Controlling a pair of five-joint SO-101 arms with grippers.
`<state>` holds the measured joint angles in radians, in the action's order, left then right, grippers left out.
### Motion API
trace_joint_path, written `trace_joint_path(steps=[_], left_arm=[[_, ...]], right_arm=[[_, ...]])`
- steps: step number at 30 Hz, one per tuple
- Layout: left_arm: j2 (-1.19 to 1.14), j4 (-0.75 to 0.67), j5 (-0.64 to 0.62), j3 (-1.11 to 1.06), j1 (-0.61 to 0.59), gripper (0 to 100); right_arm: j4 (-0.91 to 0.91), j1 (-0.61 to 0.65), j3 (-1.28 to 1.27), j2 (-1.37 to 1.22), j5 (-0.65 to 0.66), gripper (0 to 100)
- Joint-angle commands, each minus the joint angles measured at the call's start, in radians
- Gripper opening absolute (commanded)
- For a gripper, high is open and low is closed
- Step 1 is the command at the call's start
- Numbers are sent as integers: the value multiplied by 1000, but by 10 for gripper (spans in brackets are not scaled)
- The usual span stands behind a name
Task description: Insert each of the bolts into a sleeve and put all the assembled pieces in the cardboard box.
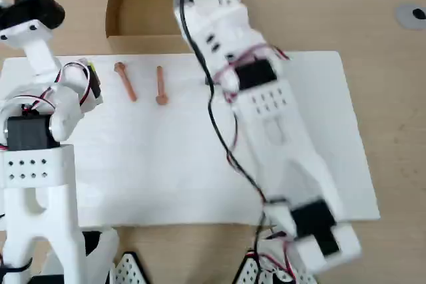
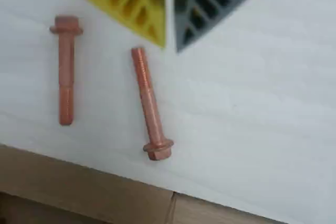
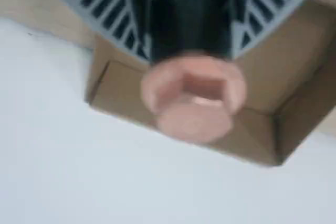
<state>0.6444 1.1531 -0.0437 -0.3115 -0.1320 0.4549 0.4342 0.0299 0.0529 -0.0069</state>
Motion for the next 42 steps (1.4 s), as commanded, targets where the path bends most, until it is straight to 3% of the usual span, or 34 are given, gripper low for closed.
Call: trace_joint_path(steps=[1, 21, 35, 42], left_arm=[[-4, -21, -3, 6, -14, 7], [-96, -38, -3, -54, -64, 5], [-96, 37, -5, -48, -68, 5], [-96, 64, -3, -46, -69, 6]], right_arm=[[0, -42, 268, -165, -12, 10], [328, -96, 1270, -1093, -74, 11], [466, -128, 1351, -1250, -68, 12], [555, -113, 1353, -1247, 54, 13]])
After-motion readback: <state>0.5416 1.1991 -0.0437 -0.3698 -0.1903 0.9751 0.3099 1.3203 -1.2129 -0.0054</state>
